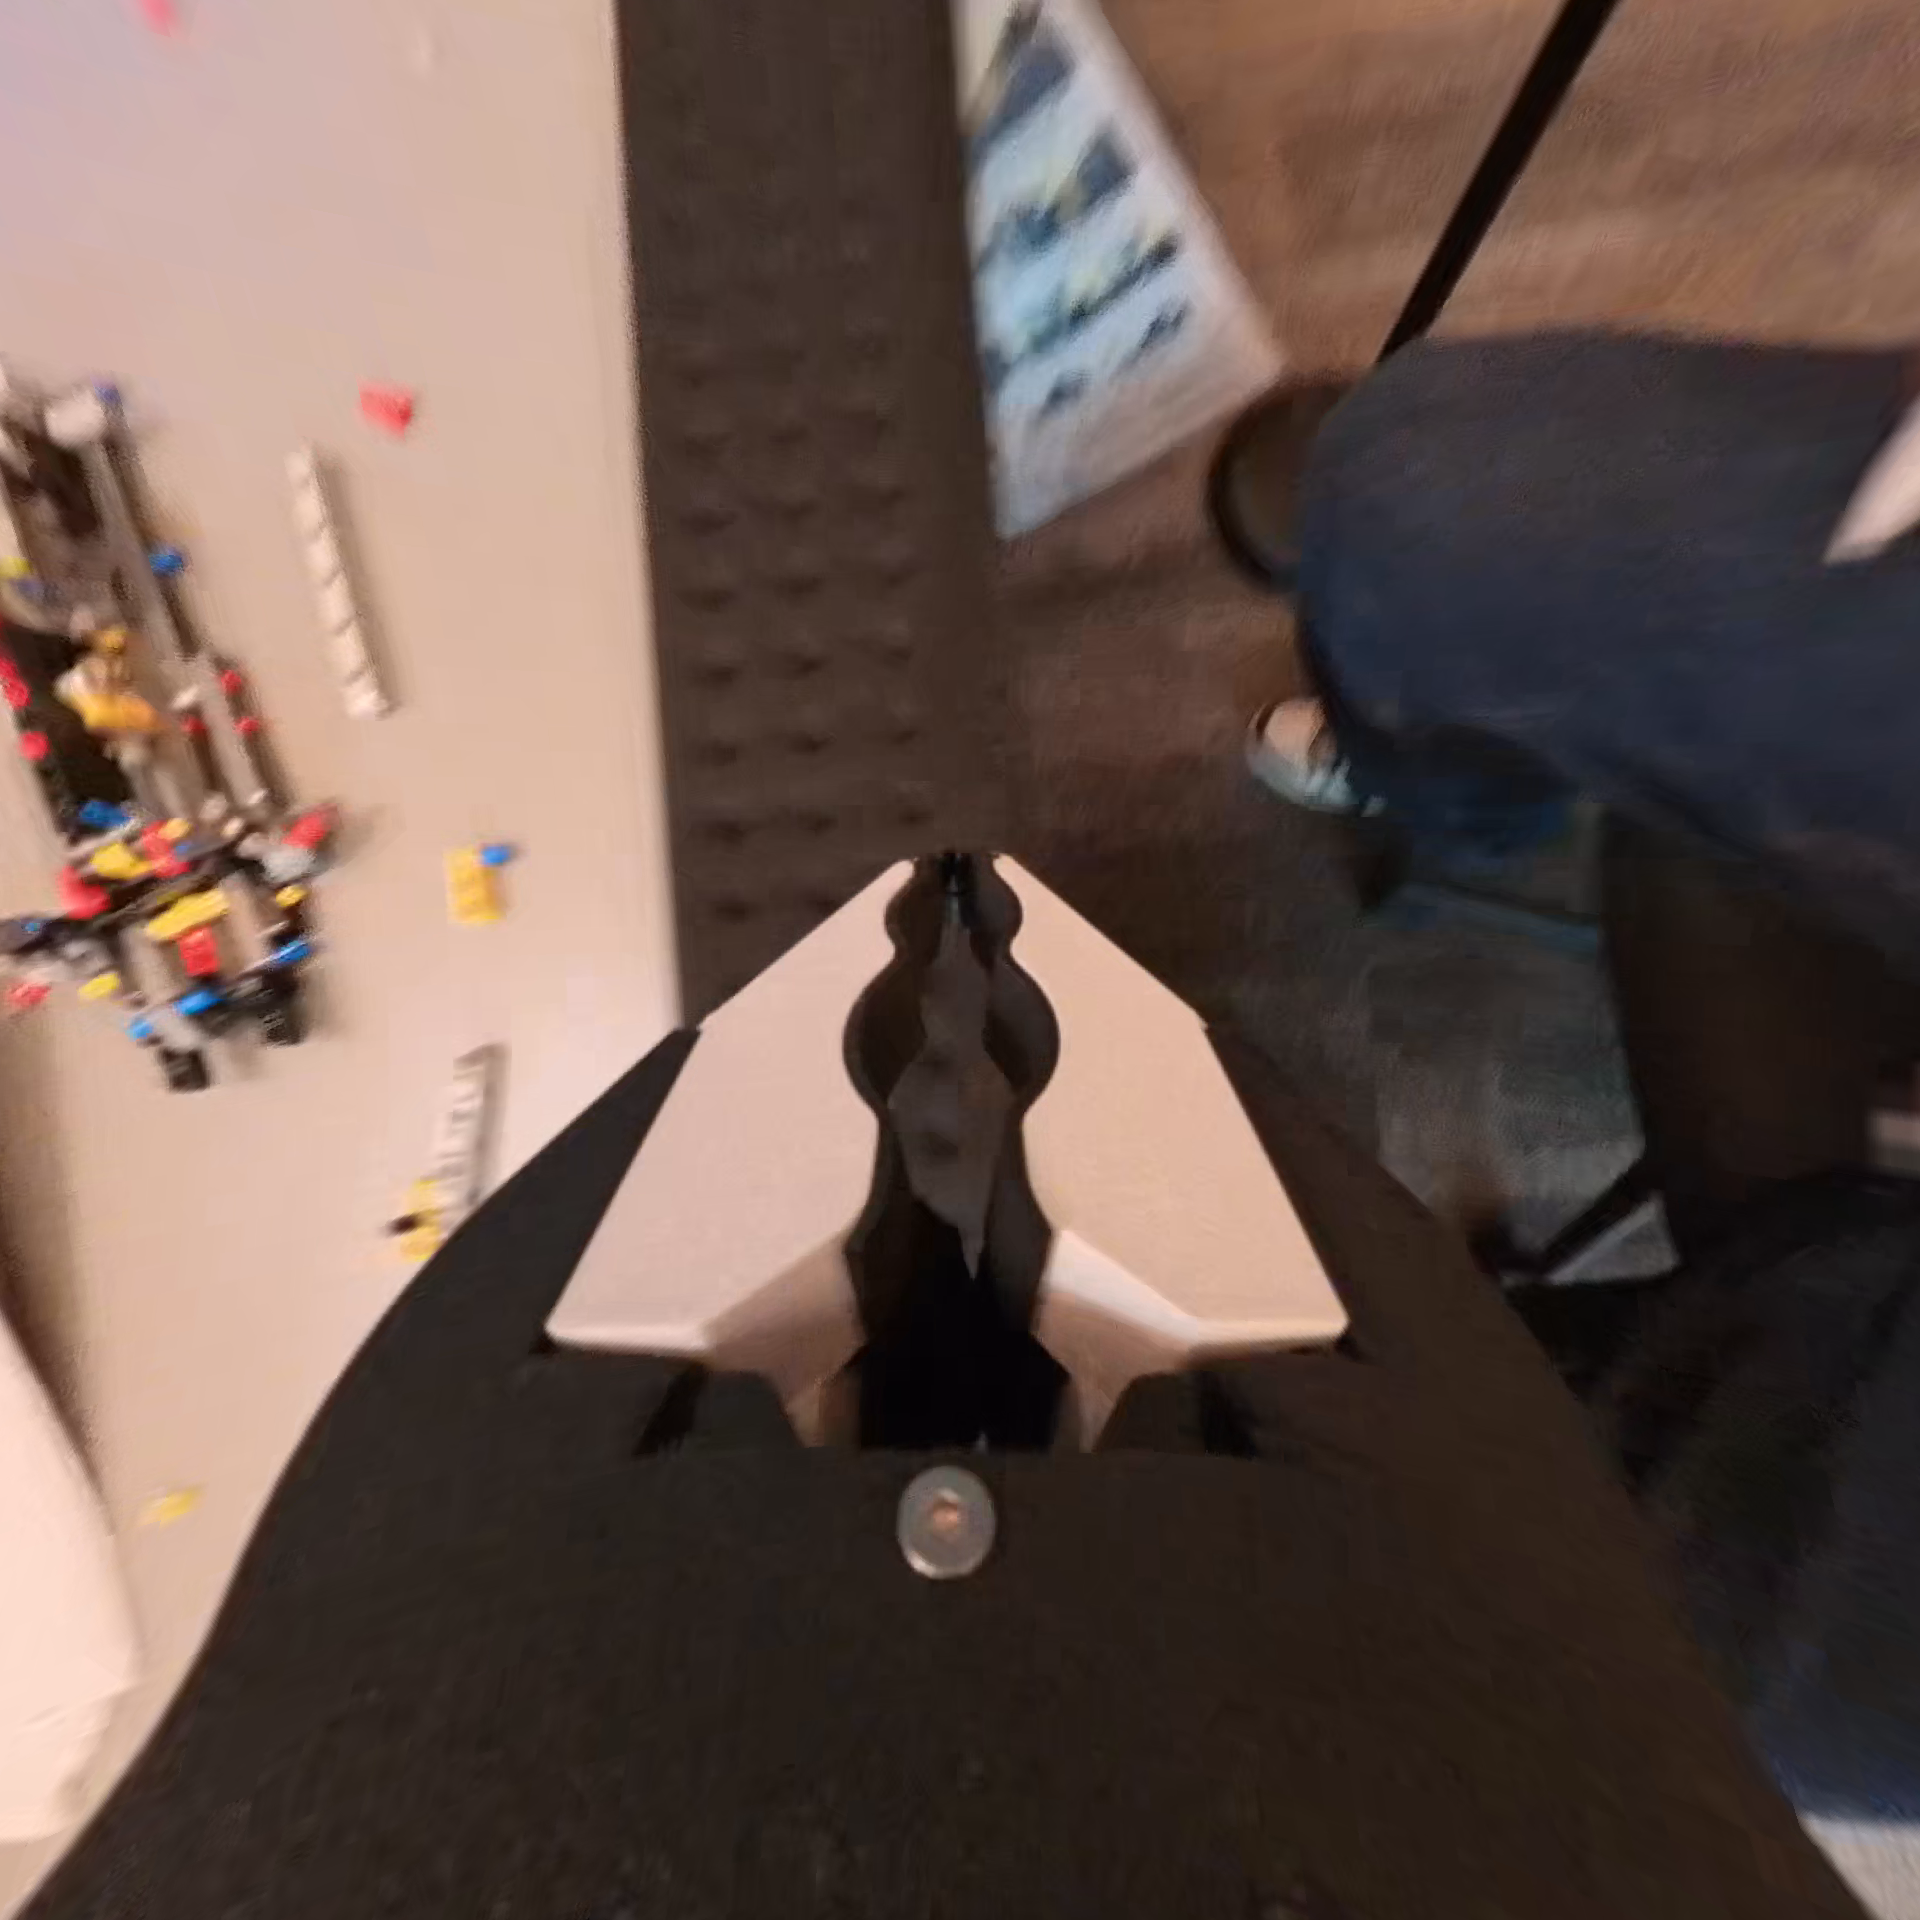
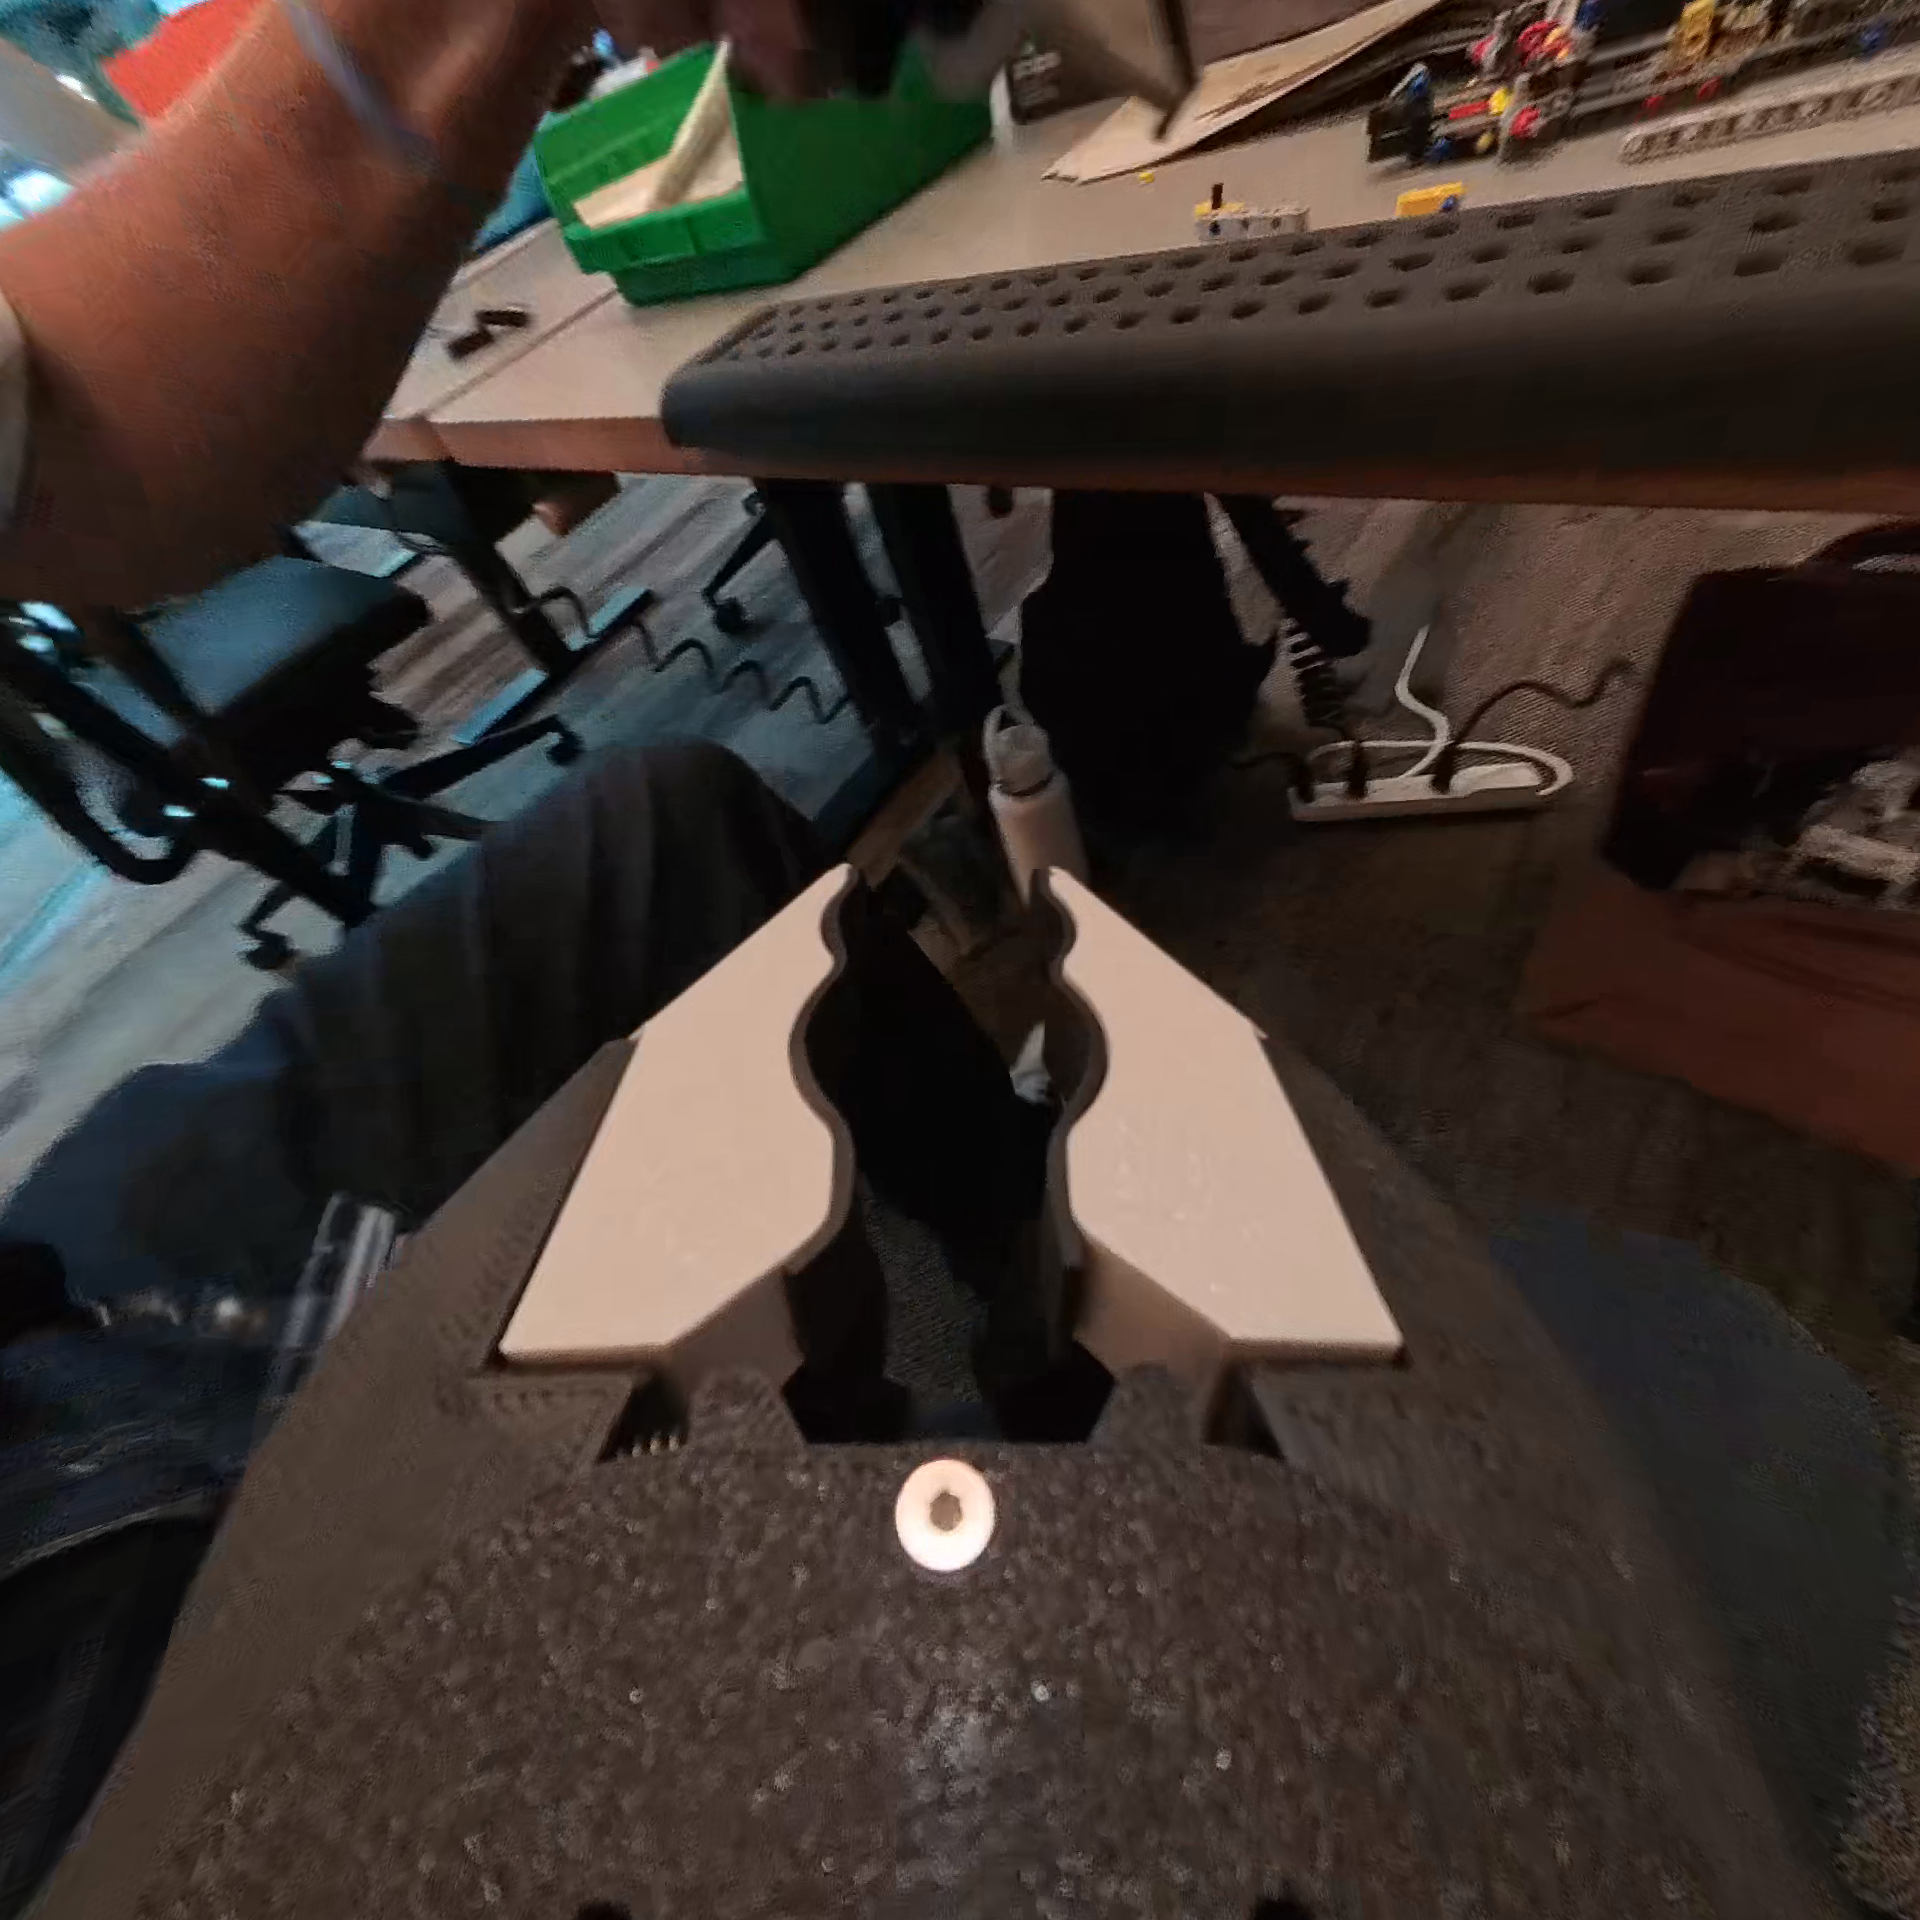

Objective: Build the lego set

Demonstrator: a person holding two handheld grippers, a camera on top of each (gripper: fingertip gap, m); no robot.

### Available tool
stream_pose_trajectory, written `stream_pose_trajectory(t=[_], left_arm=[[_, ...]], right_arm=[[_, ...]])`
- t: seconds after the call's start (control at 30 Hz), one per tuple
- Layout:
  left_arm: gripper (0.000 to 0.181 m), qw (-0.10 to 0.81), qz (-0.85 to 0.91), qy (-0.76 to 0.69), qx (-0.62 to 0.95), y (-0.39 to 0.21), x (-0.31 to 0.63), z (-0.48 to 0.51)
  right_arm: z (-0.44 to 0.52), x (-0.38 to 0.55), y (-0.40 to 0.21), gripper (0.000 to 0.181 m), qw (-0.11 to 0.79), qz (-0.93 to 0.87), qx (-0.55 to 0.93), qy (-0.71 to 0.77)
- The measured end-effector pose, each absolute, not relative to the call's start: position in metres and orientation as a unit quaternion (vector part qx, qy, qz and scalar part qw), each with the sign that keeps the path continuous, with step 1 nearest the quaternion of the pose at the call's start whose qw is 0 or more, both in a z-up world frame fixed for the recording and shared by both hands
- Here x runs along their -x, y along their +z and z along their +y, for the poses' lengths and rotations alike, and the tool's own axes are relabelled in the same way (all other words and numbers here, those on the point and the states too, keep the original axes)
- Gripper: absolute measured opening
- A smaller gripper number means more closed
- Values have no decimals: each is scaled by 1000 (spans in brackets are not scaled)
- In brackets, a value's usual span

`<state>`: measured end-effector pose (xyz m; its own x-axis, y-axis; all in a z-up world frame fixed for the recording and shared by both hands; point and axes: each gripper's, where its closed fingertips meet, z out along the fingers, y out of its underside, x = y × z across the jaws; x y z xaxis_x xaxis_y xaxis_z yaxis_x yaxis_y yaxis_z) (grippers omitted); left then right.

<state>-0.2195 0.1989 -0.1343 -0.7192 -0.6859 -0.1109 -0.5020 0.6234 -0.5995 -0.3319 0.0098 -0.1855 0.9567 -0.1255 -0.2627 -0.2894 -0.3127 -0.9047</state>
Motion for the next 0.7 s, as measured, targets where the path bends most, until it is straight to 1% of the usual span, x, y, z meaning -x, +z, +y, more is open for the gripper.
stream_pose_trajectory(t=[0.03, 0.07, 0.1, 0.2, 0.3, 0.37, 0.47, 0.57, 0.6, 0.7], left_arm=[[3, 162, 893, -239, 345, -144, 197, 217], [3, 157, 899, -217, 348, -153, 175, 229], [3, 136, 905, -210, 343, -162, 158, 232], [3, 105, 921, -201, 317, -182, 117, 229], [3, 98, 940, -134, 299, -207, 97, 246], [3, 93, 936, -164, 297, -205, 89, 243], [3, 101, 934, -156, 304, -209, 87, 254], [3, 108, 928, -180, 308, -209, 90, 252], [5, 108, 925, -187, 312, -209, 91, 253], [21, 100, 909, -247, 321, -198, 94, 248]], right_arm=[[16, 334, -193, 31, 571, 126, 809, 59], [25, 338, -199, 35, 565, 120, 814, 64], [35, 343, -201, 44, 552, 102, 824, 78], [61, 335, -203, 43, 545, 55, 835, 56], [89, 319, -198, 41, 549, 27, 833, 68], [113, 302, -180, 40, 561, 15, 824, 80], [141, 277, -160, 40, 556, 5, 828, 79], [156, 264, -141, 40, 557, -2, 827, 72], [159, 258, -138, 40, 556, -4, 829, 67], [169, 224, -124, 39, 565, 9, 822, 69]])
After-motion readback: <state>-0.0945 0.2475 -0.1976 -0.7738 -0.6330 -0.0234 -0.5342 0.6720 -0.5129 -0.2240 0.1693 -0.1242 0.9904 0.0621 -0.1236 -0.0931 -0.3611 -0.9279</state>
